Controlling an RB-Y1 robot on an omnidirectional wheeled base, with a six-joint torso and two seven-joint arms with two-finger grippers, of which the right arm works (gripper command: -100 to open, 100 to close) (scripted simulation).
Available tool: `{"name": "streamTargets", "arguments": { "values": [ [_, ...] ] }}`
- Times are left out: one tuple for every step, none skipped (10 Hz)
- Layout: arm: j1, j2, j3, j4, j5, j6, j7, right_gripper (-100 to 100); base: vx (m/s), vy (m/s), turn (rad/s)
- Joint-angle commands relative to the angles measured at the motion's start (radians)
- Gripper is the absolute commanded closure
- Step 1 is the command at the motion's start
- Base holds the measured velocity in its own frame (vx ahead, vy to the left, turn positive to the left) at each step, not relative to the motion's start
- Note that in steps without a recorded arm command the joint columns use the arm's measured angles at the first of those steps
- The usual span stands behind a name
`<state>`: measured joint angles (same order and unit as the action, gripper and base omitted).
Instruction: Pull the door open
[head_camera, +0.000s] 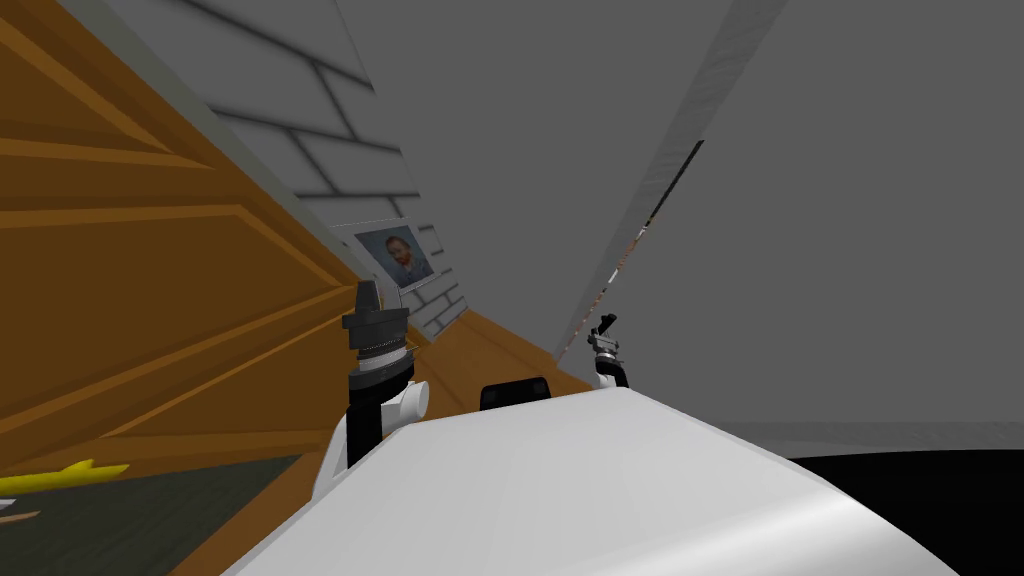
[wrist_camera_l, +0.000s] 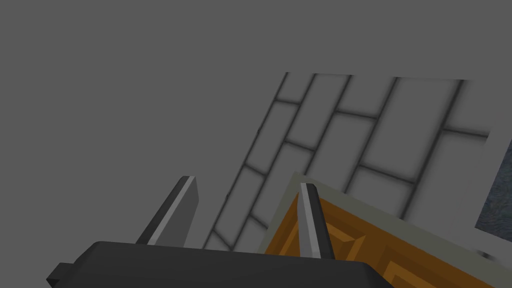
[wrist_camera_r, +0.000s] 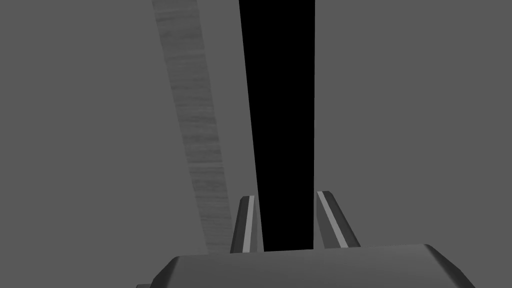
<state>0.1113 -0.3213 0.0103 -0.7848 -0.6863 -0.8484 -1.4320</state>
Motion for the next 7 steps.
{"name": "streamTargets", "arguments": {
  "values": [
    [0.007,-0.006,0.02,-0.012,0.01,0.003,-0.015,100,-0.21,0.023,0.045],
    [0.009,-0.008,0.03,-0.017,0.016,0.003,-0.021,100,-0.184,0.001,0.058],
    [0.011,-0.01,0.038,-0.021,0.02,0.003,-0.026,100,-0.192,0.03,0.042],
    [0.005,-0.01,0.032,-0.01,0.018,-0.001,-0.025,100,-0.09,0.022,0.011],
    [0.011,-0.015,0.051,-0.016,0.028,-0.002,-0.036,100,-0.146,-0.003,0.047],
    [0.014,-0.019,0.061,-0.021,0.033,-0.004,-0.043,100,-0.241,-0.008,0.071],
    [0.018,-0.023,0.073,-0.027,0.04,-0.005,-0.051,100,-0.243,0.003,0.062]
  ]
}}
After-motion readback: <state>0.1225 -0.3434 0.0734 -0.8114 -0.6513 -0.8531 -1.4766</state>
